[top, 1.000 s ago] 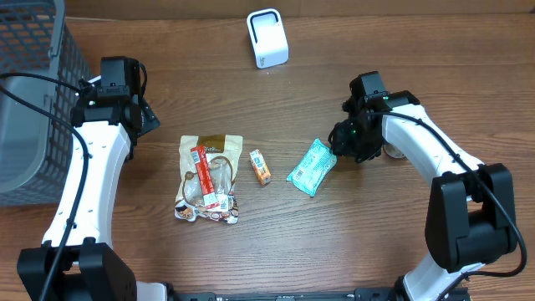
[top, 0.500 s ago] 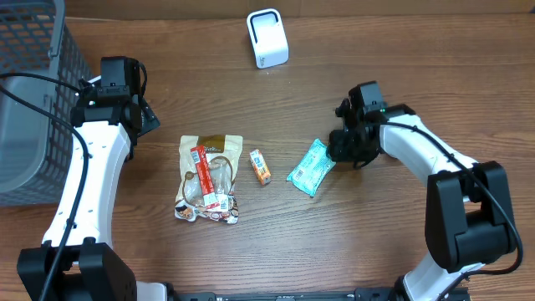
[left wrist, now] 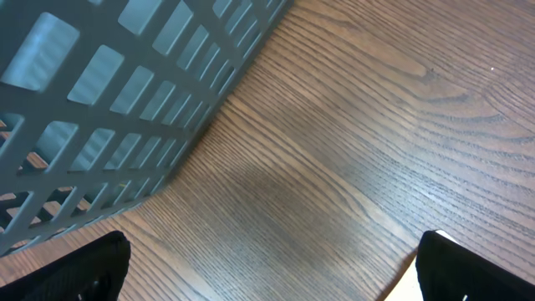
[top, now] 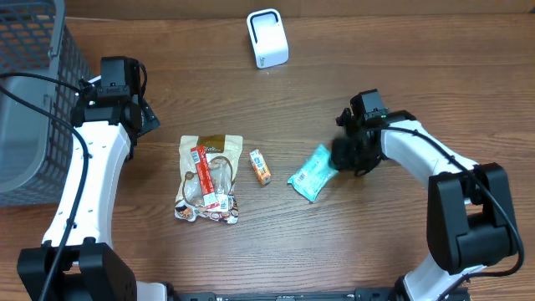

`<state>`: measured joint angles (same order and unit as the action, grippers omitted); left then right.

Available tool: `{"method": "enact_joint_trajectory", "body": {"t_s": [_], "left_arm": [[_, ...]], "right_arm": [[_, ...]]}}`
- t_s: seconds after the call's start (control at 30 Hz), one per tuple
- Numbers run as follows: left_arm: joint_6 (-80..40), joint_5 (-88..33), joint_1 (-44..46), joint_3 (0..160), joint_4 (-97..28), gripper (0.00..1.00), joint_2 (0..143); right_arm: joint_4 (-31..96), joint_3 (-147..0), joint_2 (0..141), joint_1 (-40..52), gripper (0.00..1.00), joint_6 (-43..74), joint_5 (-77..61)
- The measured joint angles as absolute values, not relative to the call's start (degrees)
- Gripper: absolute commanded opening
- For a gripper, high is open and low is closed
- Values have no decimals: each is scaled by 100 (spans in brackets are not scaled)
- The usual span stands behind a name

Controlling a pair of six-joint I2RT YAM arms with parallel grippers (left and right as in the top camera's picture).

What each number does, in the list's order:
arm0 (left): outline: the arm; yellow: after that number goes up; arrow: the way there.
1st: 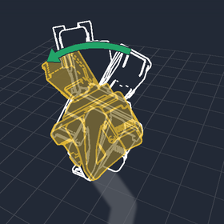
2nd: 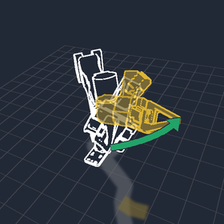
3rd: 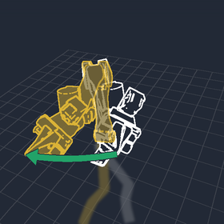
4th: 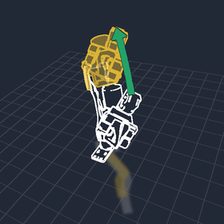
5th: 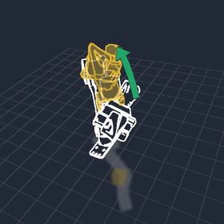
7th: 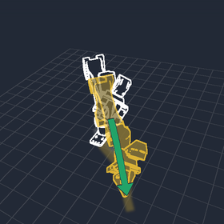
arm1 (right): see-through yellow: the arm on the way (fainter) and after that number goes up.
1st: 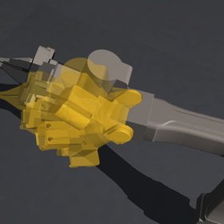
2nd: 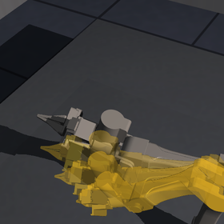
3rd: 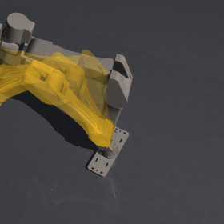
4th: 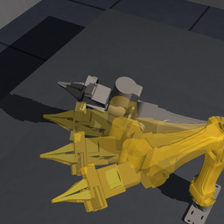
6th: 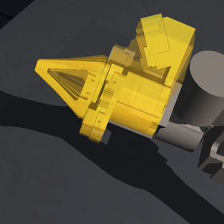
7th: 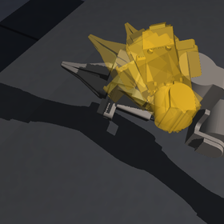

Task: Scan the item barcode
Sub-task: 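Lower the right gripper and pinch the green tissue pack's corner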

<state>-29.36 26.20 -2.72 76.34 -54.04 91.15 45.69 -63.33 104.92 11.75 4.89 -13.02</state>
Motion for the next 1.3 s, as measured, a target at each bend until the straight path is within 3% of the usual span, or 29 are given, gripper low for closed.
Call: {"method": "enact_joint_trajectory", "body": {"t_s": [0.23, 0.37, 0.43, 0.77, 0.93, 1.3], "left_arm": [[-2936, 2620, -272, 7634, -5406, 100, 9115], [-2936, 2620, -272, 7634, -5404, 100, 9115], [-2936, 2620, -272, 7634, -5408, 100, 9115], [-2936, 2620, -272, 7634, -5404, 100, 9115], [-2936, 2622, -272, 7634, -5404, 100, 9115], [-2936, 2620, -272, 7634, -5404, 100, 9115]], "right_arm": [[5234, -6740, 10495, 941, 36, 534, -1048], [5282, -6772, 10495, 937, 56, 572, -1111], [5301, -6772, 10495, 937, 59, 580, -1212], [5186, -6770, 10495, 937, 57, 598, -1461], [4766, -6576, 10495, 937, 49, 604, -1479], [4300, -6099, 10460, 937, 47, 602, -1481]]}}
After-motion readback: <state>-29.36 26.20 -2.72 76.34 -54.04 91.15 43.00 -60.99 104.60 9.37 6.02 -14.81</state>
